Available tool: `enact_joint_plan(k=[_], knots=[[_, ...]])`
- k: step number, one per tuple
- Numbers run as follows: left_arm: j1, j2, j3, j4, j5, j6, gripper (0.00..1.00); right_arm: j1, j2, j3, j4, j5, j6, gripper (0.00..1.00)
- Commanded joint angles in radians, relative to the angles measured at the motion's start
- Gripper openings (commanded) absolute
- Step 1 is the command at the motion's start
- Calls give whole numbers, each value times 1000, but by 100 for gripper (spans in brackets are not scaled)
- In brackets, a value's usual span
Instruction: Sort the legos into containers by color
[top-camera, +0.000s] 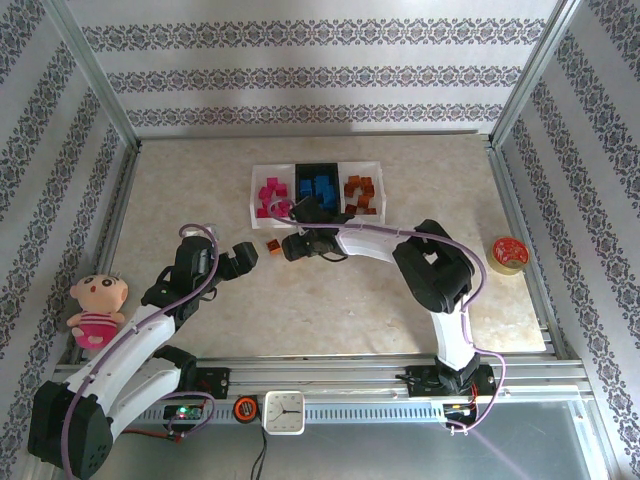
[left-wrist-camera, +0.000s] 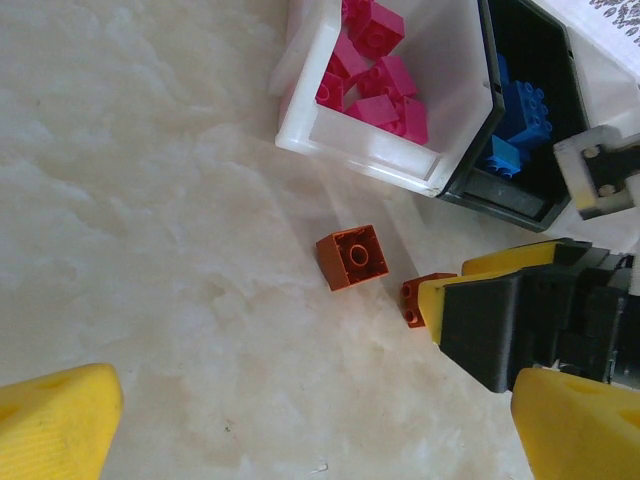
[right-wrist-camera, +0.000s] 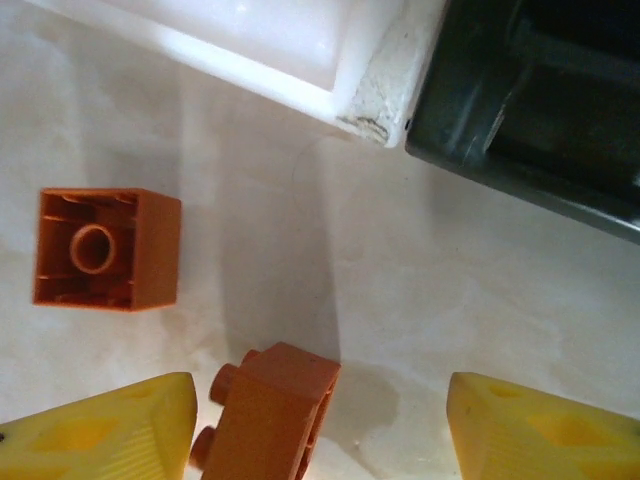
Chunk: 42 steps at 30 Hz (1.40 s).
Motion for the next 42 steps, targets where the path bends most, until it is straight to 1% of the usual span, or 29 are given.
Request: enact_joint_plan(k=[1, 4, 5, 7, 9, 12, 15, 18, 21, 23, 24, 27, 28, 29, 32, 34, 36, 39, 42], knots=[[16, 4, 8, -19, -15, 13, 100, 15, 20, 18, 1, -1, 11, 56], [18, 26, 21, -20, -3, 13, 100, 14, 5, -4, 30, -9, 7, 36], [17, 34, 27, -21, 2, 13, 100, 10, -8, -16, 41, -10, 4, 32], [18, 45, 31, -20, 7, 13, 100, -1, -49, -44, 54, -20, -1, 25], [17, 53, 28, -7, 7, 15, 100, -21, -110, -82, 67, -20, 2, 21], [20, 78, 28, 33, 21, 22, 100, -73, -225, -155, 86, 0, 15, 19], [18, 136, 46, 66, 38, 41, 100, -149, -327, -201, 77, 62, 17, 18], [16, 228, 101, 75, 50, 69, 96, -238, -355, -193, 46, 110, 28, 18], [12, 327, 150, 106, 58, 70, 95, -299, -311, -143, 34, 154, 18, 18], [6, 382, 174, 135, 49, 71, 95, -326, -250, -78, 23, 158, 10, 21], [2, 416, 187, 149, 44, 77, 95, -338, -212, -33, 7, 158, 5, 27], [-16, 515, 240, 163, 20, 101, 96, -354, -119, 94, -59, 164, -1, 62], [-29, 551, 264, 157, 2, 110, 97, -354, -113, 100, -55, 162, -2, 68], [-41, 582, 284, 154, -10, 118, 97, -353, -120, 96, -45, 156, 0, 71], [-70, 676, 333, 153, -45, 124, 94, -342, -175, 39, -3, 138, 16, 77], [-84, 729, 360, 151, -75, 116, 91, -332, -219, -7, 14, 142, 15, 79], [-89, 772, 381, 152, -81, 106, 88, -323, -263, -58, 29, 140, 17, 79], [-106, 826, 414, 152, -86, 101, 80, -317, -337, -144, 61, 135, 32, 80], [-137, 866, 440, 113, -112, 105, 68, -313, -405, -219, 82, 139, 50, 80]])
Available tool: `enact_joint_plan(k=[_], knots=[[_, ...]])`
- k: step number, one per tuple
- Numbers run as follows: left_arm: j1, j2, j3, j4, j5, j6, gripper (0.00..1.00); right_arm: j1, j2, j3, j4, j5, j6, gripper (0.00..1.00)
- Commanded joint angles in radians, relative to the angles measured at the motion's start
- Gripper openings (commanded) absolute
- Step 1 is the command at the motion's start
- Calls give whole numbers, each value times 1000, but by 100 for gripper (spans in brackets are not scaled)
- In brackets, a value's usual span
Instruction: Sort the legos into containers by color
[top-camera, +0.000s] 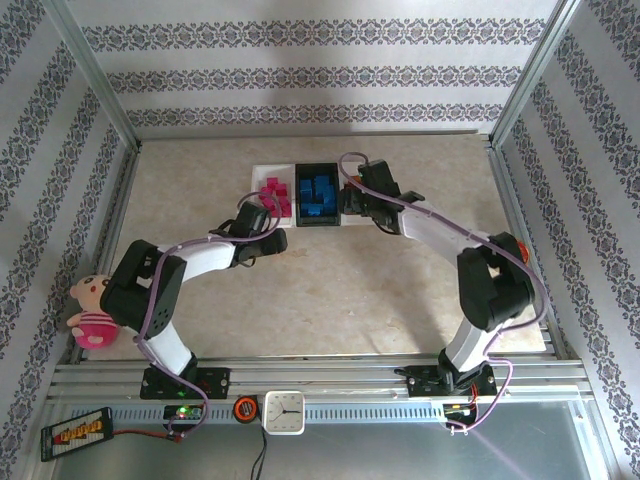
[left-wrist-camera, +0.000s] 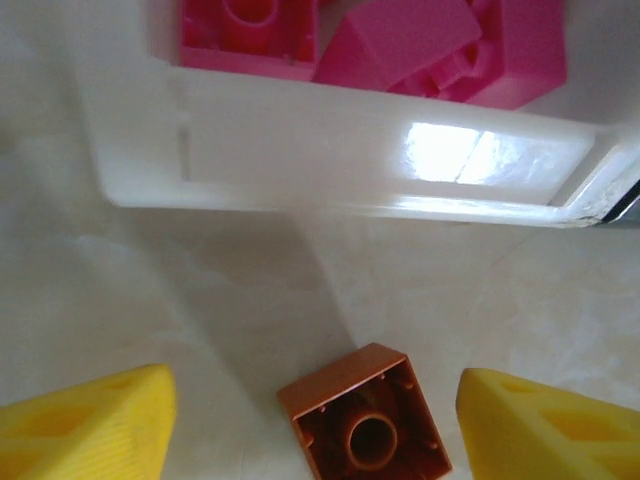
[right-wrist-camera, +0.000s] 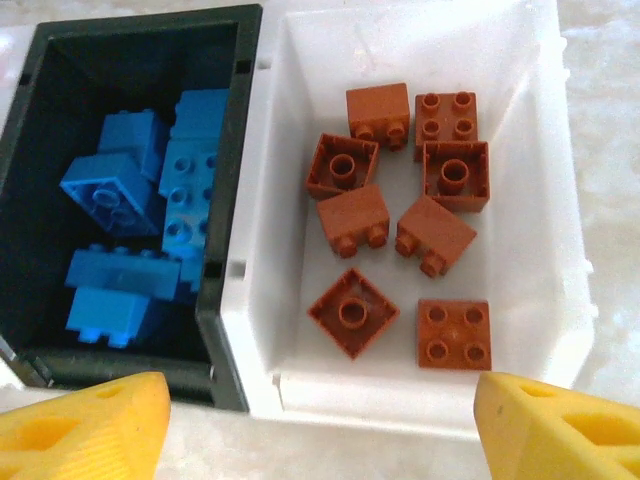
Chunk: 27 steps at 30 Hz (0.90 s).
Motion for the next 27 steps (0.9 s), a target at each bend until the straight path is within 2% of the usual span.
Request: enact_joint_plan(k=[1, 5, 10, 13, 18, 27], knots=[[-38, 34, 41, -28, -49, 7, 66, 8, -83, -75, 49, 0, 32, 80], [-52, 63, 34, -52, -54, -3, 53, 10, -162, -145, 66, 21, 57, 80], [-84, 19, 17, -56, -52, -16, 35, 4, -270, -227, 77, 79, 88, 80], [-128, -20, 62, -74, -31, -19, 32, -2, -354, -299, 80, 142, 130, 80], [-205, 34, 323, -122, 24, 3, 31, -18, -482, -427, 88, 219, 168, 81], [-198, 420, 910, -227, 108, 33, 34, -29, -567, -500, 46, 243, 163, 83]])
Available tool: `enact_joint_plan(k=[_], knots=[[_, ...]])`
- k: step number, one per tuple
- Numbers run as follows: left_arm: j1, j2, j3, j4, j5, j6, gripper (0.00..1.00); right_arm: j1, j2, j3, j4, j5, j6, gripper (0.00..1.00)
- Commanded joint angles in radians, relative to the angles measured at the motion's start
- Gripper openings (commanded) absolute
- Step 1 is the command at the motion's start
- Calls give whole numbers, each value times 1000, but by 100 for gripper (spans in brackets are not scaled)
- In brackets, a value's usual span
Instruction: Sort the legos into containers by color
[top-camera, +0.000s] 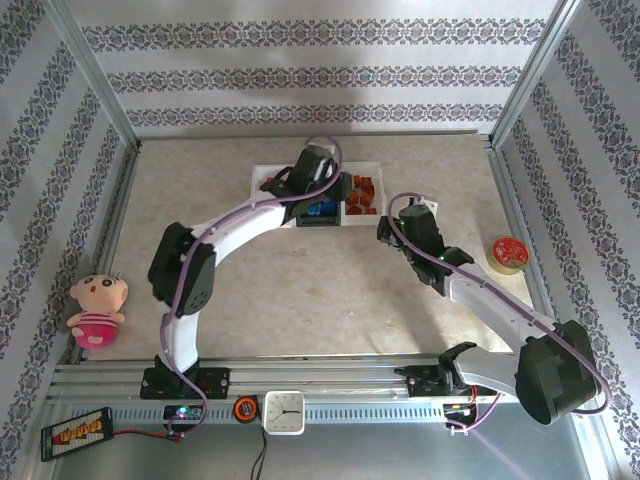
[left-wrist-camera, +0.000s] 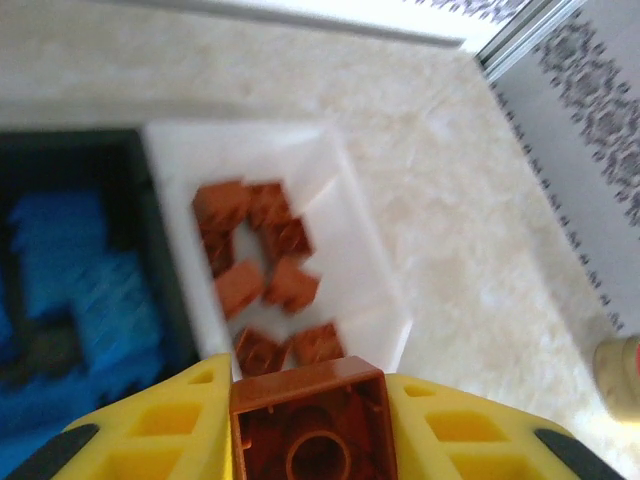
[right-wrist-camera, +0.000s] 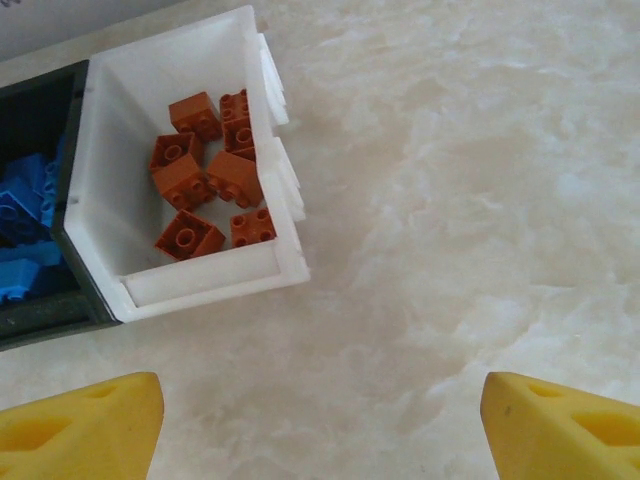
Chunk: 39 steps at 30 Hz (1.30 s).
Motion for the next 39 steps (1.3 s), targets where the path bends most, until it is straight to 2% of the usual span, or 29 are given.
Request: enact_joint_plan(k=[1, 4, 5, 7, 8, 9, 10, 12, 14, 17, 21, 23, 27, 30, 34, 38, 39], knots=[[13, 159, 164, -121, 35, 35, 35, -6, -42, -20, -17, 40, 10, 83], [25, 274, 332, -147, 50, 33, 39, -8, -63, -29, -24, 42, 4, 84], [28, 303, 377, -155, 59, 27, 46, -8, -69, -31, -28, 43, 6, 84], [34, 342, 452, -174, 63, 19, 75, -8, -78, -37, -26, 43, 5, 98], [36, 343, 463, -173, 62, 20, 81, -8, -79, -39, -27, 43, 5, 98], [38, 328, 461, -166, 58, 27, 97, -8, -81, -39, -24, 40, 0, 98], [40, 304, 447, -159, 53, 41, 100, -8, -81, -38, -21, 35, -7, 98], [44, 232, 380, -135, 30, 69, 100, -7, -80, -38, -12, 30, -16, 98], [55, 129, 243, -71, 5, 87, 100, -6, -79, -38, 1, 32, -25, 98], [109, -85, -34, 66, -16, 90, 100, -2, -69, -25, 13, 29, -59, 98], [224, -402, -481, 265, -102, 112, 100, 9, -54, -12, 27, 35, -70, 98], [276, -558, -676, 356, -182, 144, 99, 12, -42, -5, 32, 60, -50, 98], [341, -756, -947, 504, -354, 414, 99, 20, -17, 4, 33, 224, -3, 98], [449, -764, -1027, 499, -370, 497, 99, 10, -6, -1, 64, 261, -44, 98], [596, -646, -1089, 551, -314, 503, 99, -9, 1, -10, 88, 342, -82, 98], [619, -523, -1153, 726, -270, 539, 99, -17, 18, -36, 177, 304, -229, 98], [619, -516, -1135, 689, -241, 543, 99, -19, 26, -45, 209, 293, -270, 98]])
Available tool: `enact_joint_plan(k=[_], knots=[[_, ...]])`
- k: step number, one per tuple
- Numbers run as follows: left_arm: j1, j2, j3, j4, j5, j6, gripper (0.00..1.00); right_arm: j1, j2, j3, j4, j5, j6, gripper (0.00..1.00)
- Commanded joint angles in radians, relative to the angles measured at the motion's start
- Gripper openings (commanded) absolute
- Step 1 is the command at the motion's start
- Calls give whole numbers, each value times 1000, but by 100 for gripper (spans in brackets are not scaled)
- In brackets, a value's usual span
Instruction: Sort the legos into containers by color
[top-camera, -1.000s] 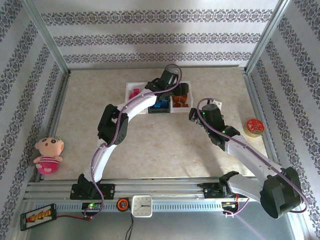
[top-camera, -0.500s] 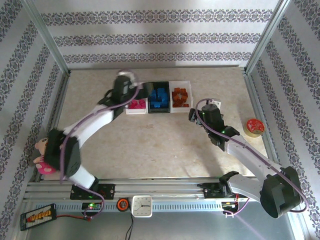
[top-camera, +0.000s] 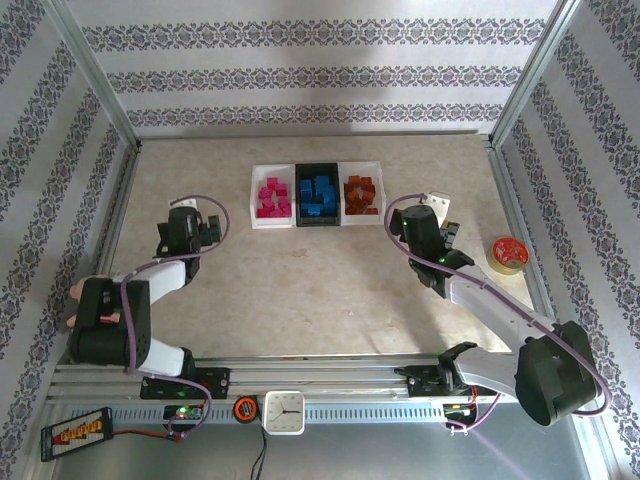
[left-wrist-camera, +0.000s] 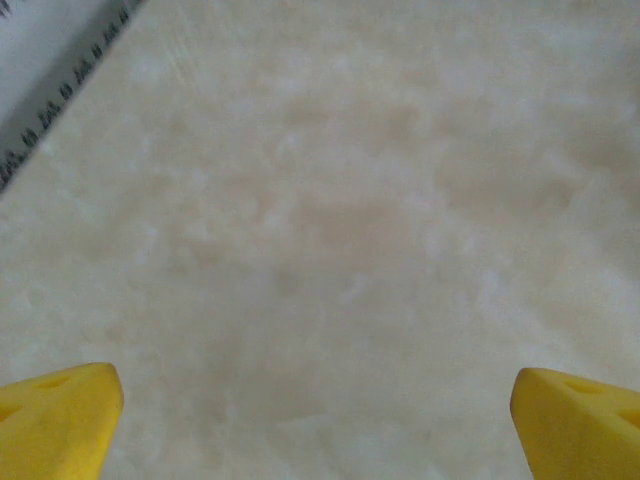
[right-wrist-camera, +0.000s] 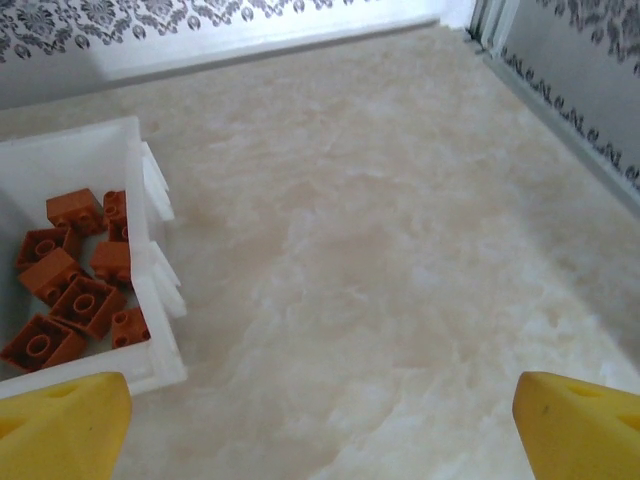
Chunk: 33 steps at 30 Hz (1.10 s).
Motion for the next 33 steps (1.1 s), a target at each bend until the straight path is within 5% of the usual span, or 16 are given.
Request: enact_joint_plan(k=[1, 9, 11, 15, 20, 25, 33], knots=[[3, 30, 10, 106, 91, 60, 100, -11, 27, -28, 110, 15, -159, 98], [4, 136, -179, 604, 206, 81, 99, -116, -8, -98, 229, -82, -254, 98], [4, 103, -150, 480, 207, 69, 99, -166, -42, -170, 342, -160, -293, 98], [4, 113, -158, 516, 206, 69, 99, -264, -32, -284, 560, -318, -353, 98], [-13, 124, -198, 619, 39, 39, 99, -328, 194, -290, 796, -417, -415, 98], [-13, 119, -194, 602, 29, 33, 99, -387, 377, -306, 1007, -525, -381, 98], [-13, 121, -178, 571, 104, 61, 99, -395, 361, -290, 949, -529, -377, 98]])
